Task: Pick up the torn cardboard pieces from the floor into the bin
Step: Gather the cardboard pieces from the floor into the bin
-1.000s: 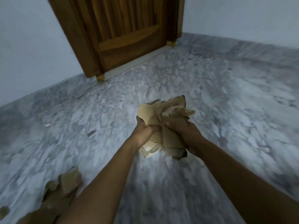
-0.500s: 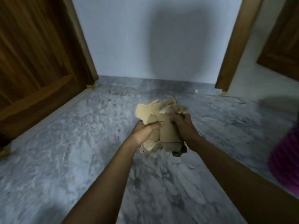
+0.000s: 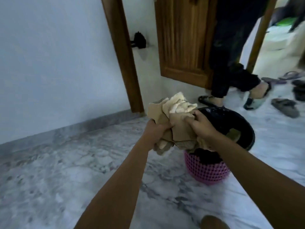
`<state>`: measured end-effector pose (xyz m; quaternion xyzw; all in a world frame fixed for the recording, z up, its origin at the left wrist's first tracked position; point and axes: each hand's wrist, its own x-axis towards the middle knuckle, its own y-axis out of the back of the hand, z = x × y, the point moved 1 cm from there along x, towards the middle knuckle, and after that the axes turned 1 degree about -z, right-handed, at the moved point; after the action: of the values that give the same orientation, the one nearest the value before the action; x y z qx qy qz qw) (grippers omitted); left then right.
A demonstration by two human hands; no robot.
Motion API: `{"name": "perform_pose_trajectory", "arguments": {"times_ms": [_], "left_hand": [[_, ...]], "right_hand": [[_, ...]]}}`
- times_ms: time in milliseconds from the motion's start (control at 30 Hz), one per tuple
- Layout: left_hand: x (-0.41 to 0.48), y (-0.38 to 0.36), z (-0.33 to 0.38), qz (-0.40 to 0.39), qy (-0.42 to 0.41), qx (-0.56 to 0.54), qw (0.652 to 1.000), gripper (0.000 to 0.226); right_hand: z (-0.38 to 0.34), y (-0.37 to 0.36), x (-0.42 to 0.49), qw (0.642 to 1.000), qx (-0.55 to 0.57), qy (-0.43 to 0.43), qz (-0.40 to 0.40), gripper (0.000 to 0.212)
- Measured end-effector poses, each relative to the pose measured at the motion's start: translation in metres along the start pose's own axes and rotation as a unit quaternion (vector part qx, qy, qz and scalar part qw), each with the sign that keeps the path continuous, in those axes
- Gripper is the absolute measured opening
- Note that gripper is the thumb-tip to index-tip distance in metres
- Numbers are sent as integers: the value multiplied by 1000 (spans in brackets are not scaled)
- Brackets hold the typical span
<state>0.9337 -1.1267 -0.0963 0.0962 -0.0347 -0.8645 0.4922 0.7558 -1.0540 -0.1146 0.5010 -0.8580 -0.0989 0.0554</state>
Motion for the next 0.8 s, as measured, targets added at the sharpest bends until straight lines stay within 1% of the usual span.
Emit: {"name": "perform_pose_trajectory", "arguments": {"times_ms": [100,133,200,233,300,333,400,433,467,500,533,600,700,800], "left_hand": [[38,-56,4,-18,-18,-9,1000,43],[51,-72,1,-24,-24,-12,999,40],[77,-99,-5,-20,-34,-14,999,38],[87,-110,-9,-16,-33,-12,999,39],[102,-124,-17,-20,-26,-22,999,51],[107,-129,-19,-43,-25,-20,999,56],[116,-139,-23,-134,-16,32,990,62],[119,-143,-25,-176,-3,63,982,66],[122,-145,-26,-198,9,83,977,70],[122,-144,-28,-199,14,88,976,72],[121,-141,-30,-187,13,81,979,72],[113,-129,-31,-150,3,75,986,67],[93,-92,-36,-98,-19,105,989,57],[63,-30,-40,-41,-19,146,988,44]], "right_hand": [[11,55,17,996,-72,13,47,48],[14,71,22,993,-100,21,64,47],[24,97,34,984,-149,28,92,37],[29,108,40,981,-164,31,102,38],[36,121,51,974,-198,29,104,36],[40,126,56,970,-219,17,102,33],[53,136,60,962,-249,-3,107,32],[59,139,60,961,-252,-14,115,37],[67,141,59,960,-250,-24,120,45],[73,140,57,962,-242,-33,125,53],[77,138,55,962,-237,-41,125,55],[78,128,49,964,-233,-46,117,48],[69,93,44,961,-267,-9,74,37],[45,31,34,950,-307,52,1,33]]}}
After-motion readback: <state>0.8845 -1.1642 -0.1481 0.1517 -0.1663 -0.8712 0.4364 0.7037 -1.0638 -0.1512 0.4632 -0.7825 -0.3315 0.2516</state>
